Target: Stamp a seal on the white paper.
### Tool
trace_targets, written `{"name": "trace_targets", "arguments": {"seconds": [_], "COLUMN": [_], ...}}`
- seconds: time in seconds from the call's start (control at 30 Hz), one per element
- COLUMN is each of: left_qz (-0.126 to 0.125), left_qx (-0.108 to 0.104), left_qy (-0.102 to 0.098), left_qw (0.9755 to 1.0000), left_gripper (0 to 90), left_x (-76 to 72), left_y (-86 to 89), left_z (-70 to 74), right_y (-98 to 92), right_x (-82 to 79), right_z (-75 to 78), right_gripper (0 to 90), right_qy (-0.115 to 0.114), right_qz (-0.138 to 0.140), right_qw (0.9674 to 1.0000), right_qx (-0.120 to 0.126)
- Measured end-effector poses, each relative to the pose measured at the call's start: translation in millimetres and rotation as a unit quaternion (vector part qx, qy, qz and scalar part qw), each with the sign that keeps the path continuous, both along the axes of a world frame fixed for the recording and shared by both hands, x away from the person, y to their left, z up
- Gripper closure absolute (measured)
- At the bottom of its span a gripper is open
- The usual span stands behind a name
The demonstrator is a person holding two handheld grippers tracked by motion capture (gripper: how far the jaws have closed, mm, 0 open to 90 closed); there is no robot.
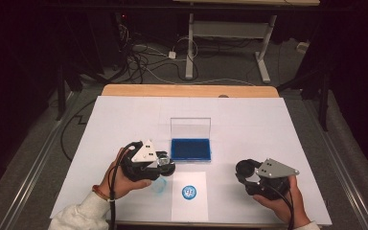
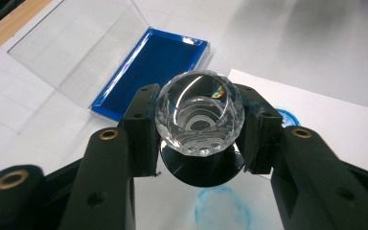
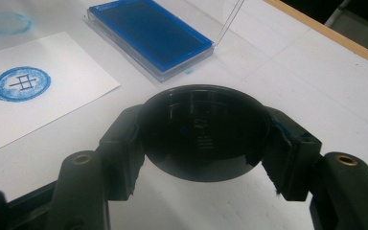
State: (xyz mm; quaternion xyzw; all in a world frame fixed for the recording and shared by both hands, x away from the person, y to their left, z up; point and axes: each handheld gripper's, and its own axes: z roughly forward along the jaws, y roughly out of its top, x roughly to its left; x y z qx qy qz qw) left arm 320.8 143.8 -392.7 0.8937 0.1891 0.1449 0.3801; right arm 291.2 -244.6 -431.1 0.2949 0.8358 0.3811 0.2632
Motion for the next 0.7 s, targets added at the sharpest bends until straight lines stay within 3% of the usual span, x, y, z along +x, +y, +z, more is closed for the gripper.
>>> {"name": "trace_targets", "arguments": {"seconds": [0.37, 0.7], "left_qz": [0.023, 0.026], "left_qx": [-0.010, -0.012], "left_qy": [-0.002, 0.004], "left_qw": [0.9997, 0.9996], "left_gripper": [54.7, 54.7], "left_x": [-1.6, -0.9], "left_y": [12.1, 15.7], "left_z": [-0.6, -3.3], "right_y": [2.2, 4.0], "right_x": [3.2, 4.9], "right_z": [-1.2, -1.5], "right_gripper": [38.5, 38.5], "right_qy": [0.002, 0.003], "right_qz": [0.005, 0.007], "right_qw": [1.0000, 1.0000], "right_qx": [-0.001, -0.003]}}
